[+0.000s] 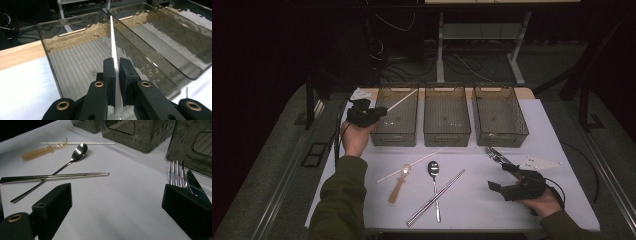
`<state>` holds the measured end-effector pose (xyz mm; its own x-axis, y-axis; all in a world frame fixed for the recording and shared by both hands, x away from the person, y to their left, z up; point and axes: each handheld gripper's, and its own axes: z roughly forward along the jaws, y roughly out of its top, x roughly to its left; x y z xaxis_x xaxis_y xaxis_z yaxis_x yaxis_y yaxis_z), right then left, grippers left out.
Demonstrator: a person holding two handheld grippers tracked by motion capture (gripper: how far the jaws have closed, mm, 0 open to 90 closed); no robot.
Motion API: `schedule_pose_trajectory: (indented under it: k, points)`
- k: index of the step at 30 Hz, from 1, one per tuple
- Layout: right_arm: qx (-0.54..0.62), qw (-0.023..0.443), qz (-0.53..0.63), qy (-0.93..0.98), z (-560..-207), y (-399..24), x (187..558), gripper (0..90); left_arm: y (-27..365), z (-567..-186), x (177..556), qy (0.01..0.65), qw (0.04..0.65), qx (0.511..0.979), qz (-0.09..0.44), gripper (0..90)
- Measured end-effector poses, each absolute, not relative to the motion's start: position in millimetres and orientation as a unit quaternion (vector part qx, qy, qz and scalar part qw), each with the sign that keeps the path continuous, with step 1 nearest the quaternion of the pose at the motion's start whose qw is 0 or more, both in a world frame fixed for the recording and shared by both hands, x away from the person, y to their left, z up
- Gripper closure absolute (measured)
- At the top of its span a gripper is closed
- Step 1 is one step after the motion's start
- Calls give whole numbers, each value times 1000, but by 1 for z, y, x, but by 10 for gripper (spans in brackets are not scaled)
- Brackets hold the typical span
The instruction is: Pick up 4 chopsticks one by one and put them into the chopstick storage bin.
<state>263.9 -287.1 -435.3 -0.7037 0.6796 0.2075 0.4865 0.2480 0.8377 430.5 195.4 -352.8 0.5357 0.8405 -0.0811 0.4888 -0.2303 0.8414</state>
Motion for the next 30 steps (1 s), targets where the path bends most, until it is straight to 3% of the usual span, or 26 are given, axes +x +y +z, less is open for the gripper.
schedule_pose_trajectory:
  k: [30]
  points:
    - [374,100,493,779,-434,-288,263,95,167,-384,481,461,352,794,184,840]
